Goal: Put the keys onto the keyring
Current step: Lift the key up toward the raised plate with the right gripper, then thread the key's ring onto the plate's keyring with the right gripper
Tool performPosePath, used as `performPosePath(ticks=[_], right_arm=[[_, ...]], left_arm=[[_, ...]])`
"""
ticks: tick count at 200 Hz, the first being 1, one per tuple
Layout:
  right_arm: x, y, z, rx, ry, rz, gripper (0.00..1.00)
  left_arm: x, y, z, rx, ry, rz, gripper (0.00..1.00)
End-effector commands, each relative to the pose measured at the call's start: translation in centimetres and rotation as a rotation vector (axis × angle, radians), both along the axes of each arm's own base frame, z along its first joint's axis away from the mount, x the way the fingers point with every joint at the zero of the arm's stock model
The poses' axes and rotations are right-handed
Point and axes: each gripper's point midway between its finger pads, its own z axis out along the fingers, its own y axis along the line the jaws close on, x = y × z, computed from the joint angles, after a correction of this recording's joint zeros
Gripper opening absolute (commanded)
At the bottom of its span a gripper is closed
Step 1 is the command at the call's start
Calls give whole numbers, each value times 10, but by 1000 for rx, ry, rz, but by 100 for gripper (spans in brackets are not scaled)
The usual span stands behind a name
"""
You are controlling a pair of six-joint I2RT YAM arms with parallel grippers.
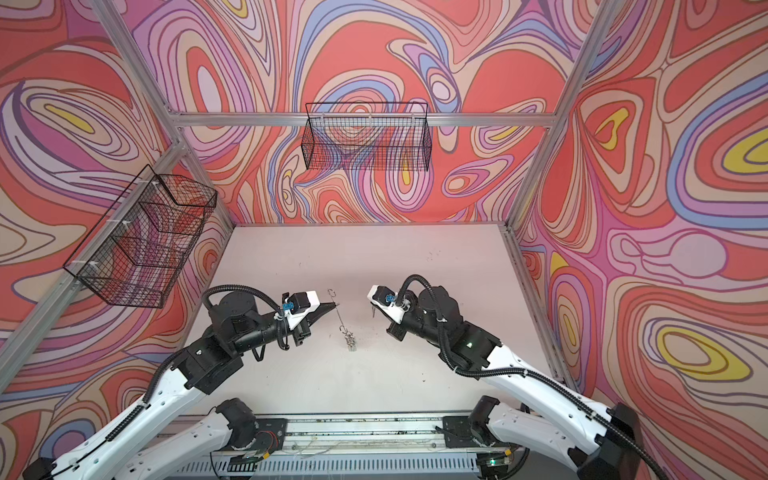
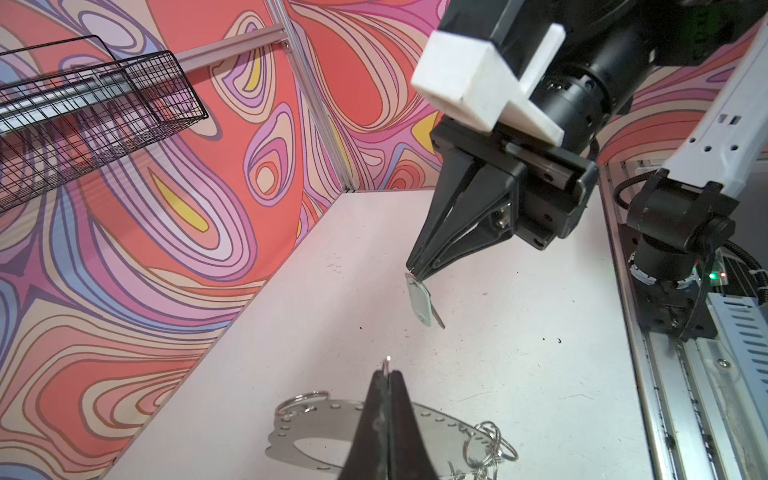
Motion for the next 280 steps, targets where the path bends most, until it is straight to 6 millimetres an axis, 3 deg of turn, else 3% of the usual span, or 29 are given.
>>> performPosePath(ticks=[1, 130, 280], right_arm=[[-10, 8, 21, -7, -173, 96, 0], [-23, 62, 26, -84, -314, 286, 0], [-33, 73, 33, -50, -350, 321, 0]], left_arm=[[-3, 0, 14, -24, -91, -15, 0], [-6, 9, 2, 29, -157, 4, 0], [-5, 6, -1, 29, -127, -4, 0]])
